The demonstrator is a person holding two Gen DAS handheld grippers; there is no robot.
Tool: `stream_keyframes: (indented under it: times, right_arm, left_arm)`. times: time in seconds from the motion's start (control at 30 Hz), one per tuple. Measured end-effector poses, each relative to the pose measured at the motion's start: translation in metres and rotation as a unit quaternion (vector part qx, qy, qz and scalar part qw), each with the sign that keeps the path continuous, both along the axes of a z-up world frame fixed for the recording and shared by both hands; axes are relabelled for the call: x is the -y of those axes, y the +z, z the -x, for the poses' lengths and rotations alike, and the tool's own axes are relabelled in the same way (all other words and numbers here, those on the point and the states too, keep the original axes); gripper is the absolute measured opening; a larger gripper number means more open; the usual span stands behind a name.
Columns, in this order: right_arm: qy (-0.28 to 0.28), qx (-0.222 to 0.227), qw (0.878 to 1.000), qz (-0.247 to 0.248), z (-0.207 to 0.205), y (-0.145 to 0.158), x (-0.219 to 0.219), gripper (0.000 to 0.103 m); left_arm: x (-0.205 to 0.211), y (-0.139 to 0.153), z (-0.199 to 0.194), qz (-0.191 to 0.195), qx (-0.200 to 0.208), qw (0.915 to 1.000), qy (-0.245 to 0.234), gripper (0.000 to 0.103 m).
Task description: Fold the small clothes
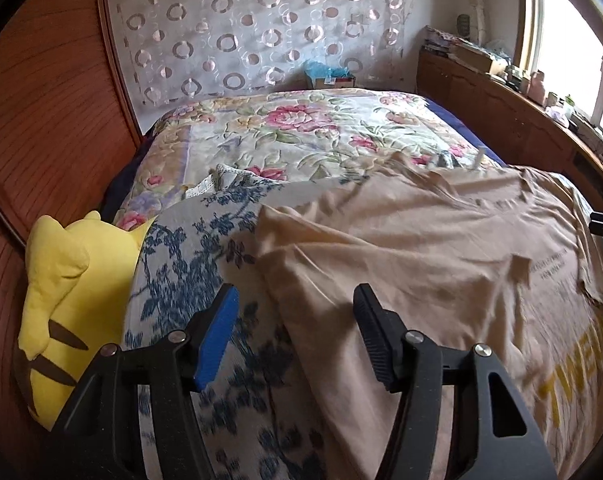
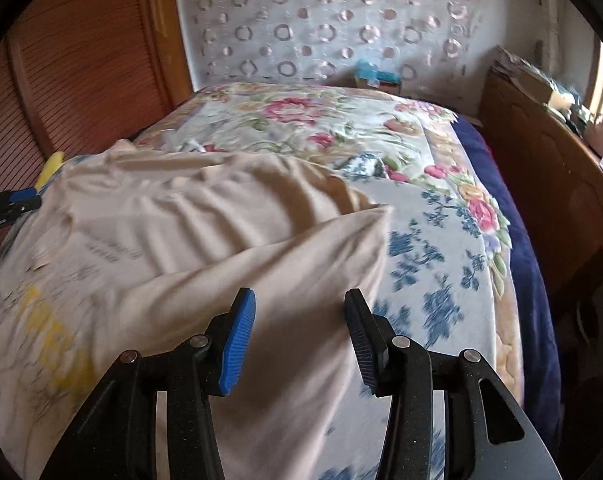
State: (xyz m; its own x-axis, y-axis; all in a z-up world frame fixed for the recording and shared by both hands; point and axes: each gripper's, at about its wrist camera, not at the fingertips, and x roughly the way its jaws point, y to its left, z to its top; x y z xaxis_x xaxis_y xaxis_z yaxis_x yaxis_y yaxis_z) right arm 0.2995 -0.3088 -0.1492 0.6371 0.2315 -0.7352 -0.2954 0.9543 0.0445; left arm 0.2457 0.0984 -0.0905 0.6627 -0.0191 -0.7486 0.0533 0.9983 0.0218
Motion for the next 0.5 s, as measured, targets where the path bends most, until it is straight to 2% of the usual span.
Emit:
stream_keyframes:
  times: [0.17,0.27,0.5]
  right_arm:
    - [-0.005,-0.004,1.000,0.005,-0.032,-0.006,-0.009,0.048]
    - [-0.009,0.002,1.000,0.009,-0.034,-0.007,-0.014,0.049]
    - [-0.003,0.008,1.000,0.018,-0.031,-0.009,-0.017,0.063]
  left_arm:
    - [-0.006,-0.004,-0.016,0.012,-0.007,0.9999,0.003,0.061]
    - [-0.008,-0.007,-0.023,0.015,-0.012,0.9998,0.003,0.055]
    - [-0.014,-0.011,-0.042,0.031,-0.023,0.9992,0.003,0.053]
